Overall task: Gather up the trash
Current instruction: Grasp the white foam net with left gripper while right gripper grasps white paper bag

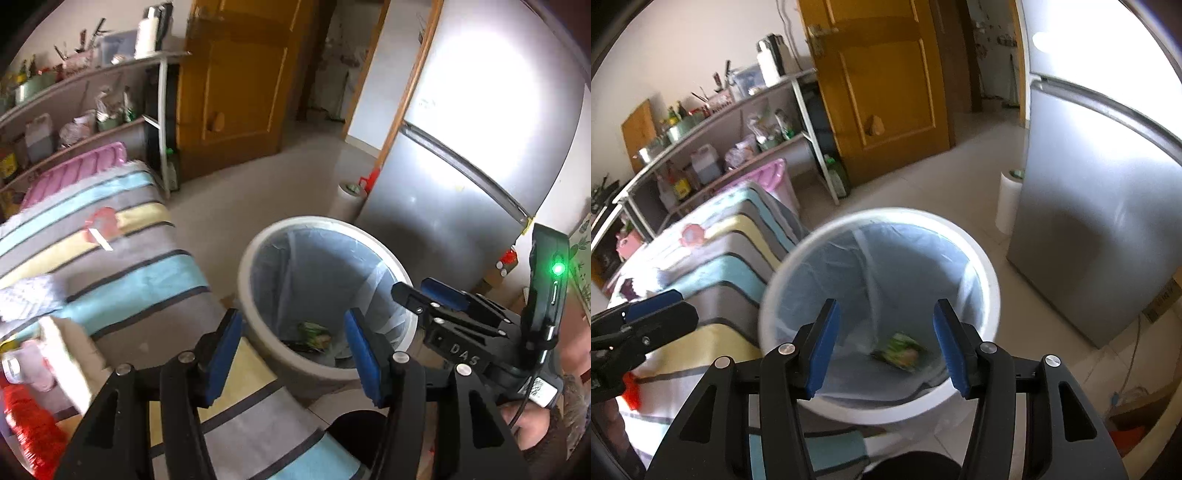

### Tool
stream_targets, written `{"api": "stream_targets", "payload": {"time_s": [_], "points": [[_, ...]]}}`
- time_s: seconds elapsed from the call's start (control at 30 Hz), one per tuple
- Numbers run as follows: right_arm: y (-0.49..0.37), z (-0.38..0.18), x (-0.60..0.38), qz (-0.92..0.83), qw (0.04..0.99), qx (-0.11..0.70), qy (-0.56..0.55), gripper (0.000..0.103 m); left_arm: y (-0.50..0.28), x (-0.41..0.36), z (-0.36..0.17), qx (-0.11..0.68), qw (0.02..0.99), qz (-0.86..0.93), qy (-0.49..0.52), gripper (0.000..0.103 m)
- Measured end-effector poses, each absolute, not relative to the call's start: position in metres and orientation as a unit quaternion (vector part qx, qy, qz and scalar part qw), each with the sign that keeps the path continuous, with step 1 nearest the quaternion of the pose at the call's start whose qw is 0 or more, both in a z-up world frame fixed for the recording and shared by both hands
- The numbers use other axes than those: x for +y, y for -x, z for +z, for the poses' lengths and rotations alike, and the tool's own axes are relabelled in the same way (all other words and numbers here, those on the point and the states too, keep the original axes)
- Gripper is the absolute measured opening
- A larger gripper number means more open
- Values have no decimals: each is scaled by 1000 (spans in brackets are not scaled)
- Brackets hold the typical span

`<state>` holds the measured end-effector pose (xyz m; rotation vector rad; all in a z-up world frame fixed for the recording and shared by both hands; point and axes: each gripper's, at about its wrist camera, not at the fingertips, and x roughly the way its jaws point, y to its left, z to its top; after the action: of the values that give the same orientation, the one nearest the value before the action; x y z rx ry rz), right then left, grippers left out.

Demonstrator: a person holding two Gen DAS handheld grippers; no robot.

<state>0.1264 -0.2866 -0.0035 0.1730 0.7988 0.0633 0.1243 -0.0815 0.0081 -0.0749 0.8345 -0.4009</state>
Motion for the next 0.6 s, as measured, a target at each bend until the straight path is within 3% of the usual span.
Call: {"api": "stream_targets", "payload": {"time_s": [0.6], "points": [[-93, 41, -169, 152, 928, 339, -38, 54, -50, 59, 32, 346, 933, -66, 73, 63]]}}
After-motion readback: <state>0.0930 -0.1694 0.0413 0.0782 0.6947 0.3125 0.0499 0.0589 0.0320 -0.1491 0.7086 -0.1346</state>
